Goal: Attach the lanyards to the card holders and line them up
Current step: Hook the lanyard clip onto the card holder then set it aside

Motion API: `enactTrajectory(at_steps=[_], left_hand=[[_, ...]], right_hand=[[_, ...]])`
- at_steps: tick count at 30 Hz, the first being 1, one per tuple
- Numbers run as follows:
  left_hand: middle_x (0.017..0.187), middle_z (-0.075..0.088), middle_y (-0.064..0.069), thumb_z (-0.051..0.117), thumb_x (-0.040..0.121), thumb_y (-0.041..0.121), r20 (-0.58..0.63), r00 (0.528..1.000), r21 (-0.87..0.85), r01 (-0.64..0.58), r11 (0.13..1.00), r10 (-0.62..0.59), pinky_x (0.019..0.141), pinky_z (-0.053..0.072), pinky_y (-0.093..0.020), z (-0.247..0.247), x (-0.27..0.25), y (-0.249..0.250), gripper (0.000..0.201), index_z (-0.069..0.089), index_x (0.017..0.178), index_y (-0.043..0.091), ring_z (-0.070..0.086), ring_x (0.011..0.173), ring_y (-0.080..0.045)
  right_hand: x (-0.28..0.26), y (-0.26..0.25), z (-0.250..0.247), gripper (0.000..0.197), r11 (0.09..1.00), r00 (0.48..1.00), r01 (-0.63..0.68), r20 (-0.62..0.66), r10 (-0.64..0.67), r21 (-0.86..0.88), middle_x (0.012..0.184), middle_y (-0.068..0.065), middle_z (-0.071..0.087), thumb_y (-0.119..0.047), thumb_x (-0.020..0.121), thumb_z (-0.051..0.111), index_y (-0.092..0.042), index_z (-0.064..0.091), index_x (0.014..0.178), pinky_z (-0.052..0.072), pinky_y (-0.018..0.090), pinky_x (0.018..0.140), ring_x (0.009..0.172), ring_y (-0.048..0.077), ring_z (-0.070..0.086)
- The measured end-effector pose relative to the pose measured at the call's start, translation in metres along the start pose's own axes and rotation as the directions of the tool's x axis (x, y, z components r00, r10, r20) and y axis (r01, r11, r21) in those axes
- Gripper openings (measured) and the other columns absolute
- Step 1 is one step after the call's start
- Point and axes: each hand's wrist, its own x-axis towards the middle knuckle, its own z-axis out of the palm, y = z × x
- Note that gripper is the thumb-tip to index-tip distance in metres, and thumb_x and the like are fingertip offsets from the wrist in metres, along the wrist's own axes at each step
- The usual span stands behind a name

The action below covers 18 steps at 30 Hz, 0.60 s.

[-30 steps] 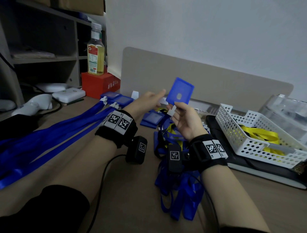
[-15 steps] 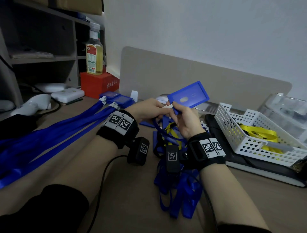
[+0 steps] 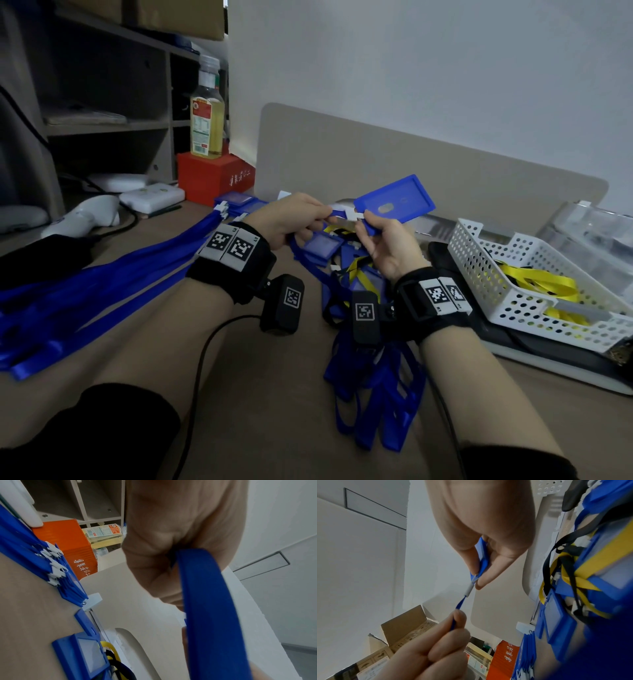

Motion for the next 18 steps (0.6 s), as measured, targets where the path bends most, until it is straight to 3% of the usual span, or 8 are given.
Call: enactTrajectory(at_steps=[3, 6, 9, 12, 15, 18], left_hand=[[0.058, 0.026, 0.003, 0.038, 0.104, 0.023, -0.021, 1.0, -0.011, 0.017, 1.0, -0.017, 0.032, 0.016, -0.014, -0.014, -0.012, 0.002, 0.03, 0.058, 0.085, 0.01, 0.019, 0.033, -0.002], [0.058, 0.028, 0.003, 0.04, 0.103, 0.022, -0.086, 0.995, 0.023, 0.042, 0.999, -0.04, 0.032, 0.018, -0.014, -0.032, -0.024, 0.001, 0.027, 0.06, 0.09, 0.008, 0.021, 0.033, -0.002], [0.059, 0.03, 0.002, 0.042, 0.102, 0.02, -0.154, 0.985, 0.041, 0.086, 0.995, -0.078, 0.031, 0.019, -0.014, -0.051, -0.035, -0.004, 0.027, 0.061, 0.087, 0.008, 0.022, 0.033, -0.002], [0.058, 0.032, 0.004, 0.044, 0.101, 0.023, -0.234, 0.959, 0.075, 0.179, 0.981, -0.157, 0.033, 0.019, -0.016, -0.073, -0.047, -0.011, 0.026, 0.062, 0.087, 0.011, 0.022, 0.037, -0.005], [0.058, 0.033, 0.004, 0.043, 0.1, 0.024, -0.304, 0.929, 0.088, 0.247, 0.965, -0.21, 0.034, 0.017, -0.014, -0.091, -0.059, -0.021, 0.027, 0.061, 0.085, 0.012, 0.022, 0.033, -0.005], [0.059, 0.037, 0.003, 0.041, 0.102, 0.024, -0.353, 0.904, 0.144, 0.306, 0.941, -0.24, 0.032, 0.02, -0.013, -0.105, -0.071, -0.032, 0.03, 0.059, 0.082, 0.012, 0.023, 0.03, -0.005]], right_hand=[[0.005, -0.01, 0.009, 0.004, 0.999, 0.999, -0.033, -0.012, 0.032, -0.034, 0.083, 0.007, 0.062, 0.0, 0.091, 0.059, -0.003, 0.056, 0.093, 0.055, 0.018, 0.053, 0.072, 0.016, 0.064], [0.012, -0.013, 0.021, 0.008, 0.994, 0.997, -0.082, -0.003, 0.082, -0.07, 0.079, 0.006, 0.061, 0.0, 0.092, 0.058, -0.002, 0.057, 0.084, 0.058, 0.019, 0.057, 0.069, 0.015, 0.062], [0.024, -0.004, 0.039, 0.005, 0.987, 0.995, -0.091, 0.018, 0.094, -0.131, 0.082, 0.01, 0.062, 0.002, 0.089, 0.06, 0.0, 0.057, 0.092, 0.056, 0.02, 0.054, 0.071, 0.018, 0.062], [0.037, 0.015, 0.064, 0.021, 0.978, 0.997, -0.08, 0.005, 0.082, -0.194, 0.091, 0.013, 0.06, 0.005, 0.086, 0.061, 0.001, 0.054, 0.105, 0.054, 0.02, 0.051, 0.075, 0.021, 0.063], [0.051, 0.038, 0.086, 0.019, 0.954, 0.997, -0.073, -0.001, 0.076, -0.291, 0.082, 0.012, 0.057, 0.007, 0.085, 0.061, 0.001, 0.052, 0.1, 0.053, 0.02, 0.047, 0.065, 0.017, 0.061], [0.066, 0.063, 0.104, 0.014, 0.905, 0.989, -0.115, 0.04, 0.144, -0.409, 0.083, 0.01, 0.057, 0.006, 0.085, 0.062, -0.002, 0.055, 0.093, 0.05, 0.018, 0.046, 0.067, 0.016, 0.059]])
